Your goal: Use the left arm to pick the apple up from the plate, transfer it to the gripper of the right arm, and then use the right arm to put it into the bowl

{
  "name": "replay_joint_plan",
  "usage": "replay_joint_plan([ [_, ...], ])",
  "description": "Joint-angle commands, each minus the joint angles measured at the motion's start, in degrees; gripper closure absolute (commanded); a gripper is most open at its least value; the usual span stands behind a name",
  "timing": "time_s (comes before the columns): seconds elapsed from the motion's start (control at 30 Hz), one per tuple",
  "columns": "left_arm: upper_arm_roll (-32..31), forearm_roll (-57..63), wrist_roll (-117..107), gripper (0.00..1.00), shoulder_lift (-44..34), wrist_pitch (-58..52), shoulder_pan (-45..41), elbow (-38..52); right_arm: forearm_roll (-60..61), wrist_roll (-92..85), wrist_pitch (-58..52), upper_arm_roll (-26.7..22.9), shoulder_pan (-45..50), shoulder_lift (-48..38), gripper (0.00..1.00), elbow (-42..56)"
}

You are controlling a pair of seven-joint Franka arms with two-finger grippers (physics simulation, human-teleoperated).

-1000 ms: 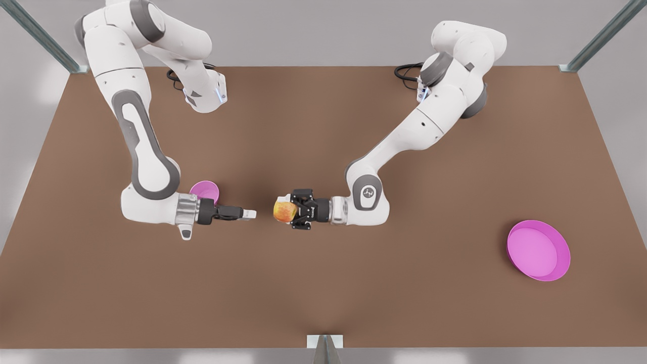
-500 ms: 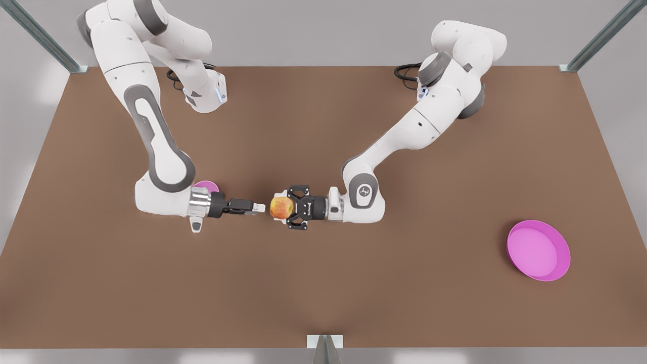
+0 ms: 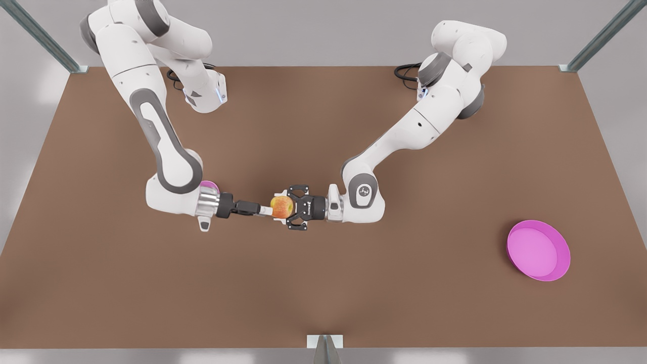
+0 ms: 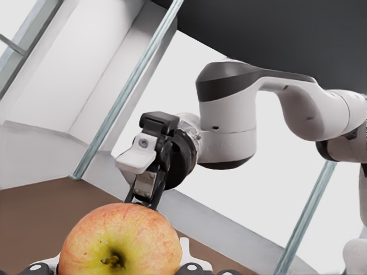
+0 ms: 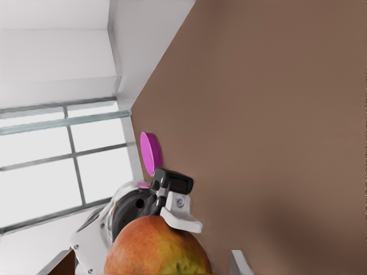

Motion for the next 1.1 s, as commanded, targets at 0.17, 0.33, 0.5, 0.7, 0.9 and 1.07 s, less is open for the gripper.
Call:
replay_joint_plan([
  [0.17, -0.04, 0.20, 5.99, 0.33, -0.09, -0.56, 0.00, 0.03, 1.07, -6.12, 0.56, 2.38, -0.51, -0.34, 0.00, -1.15],
  [0.33, -0.04, 0.20, 5.99, 0.33, -0.09, -0.56, 0.00, 0.03, 1.07, -7.18, 0.48, 2.46, -0.16, -0.17, 0.00, -1.24],
  [0.5, -0.04, 0.20, 5.99, 0.33, -0.09, -0.56, 0.00, 0.03, 1.07, -8.50, 0.39, 2.90, -0.07, -0.08, 0.00, -1.68],
  [0.7, -0.04, 0.20, 5.99, 0.33, -0.09, -0.47, -0.09, 0.03, 1.78, -8.50, 0.65, 2.90, 0.02, 0.80, 0.00, -0.27],
  [0.9, -0.04, 0.20, 5.99, 0.33, -0.09, -0.12, -0.09, 0.12, 2.83, -8.58, 3.55, 2.90, 2.30, 1.15, 0.00, -0.27],
  [1.07, -0.04, 0.20, 5.99, 0.33, -0.09, -0.12, -0.09, 0.03, 2.83, -9.29, 4.70, 2.90, 2.48, 1.15, 0.19, -0.27],
])
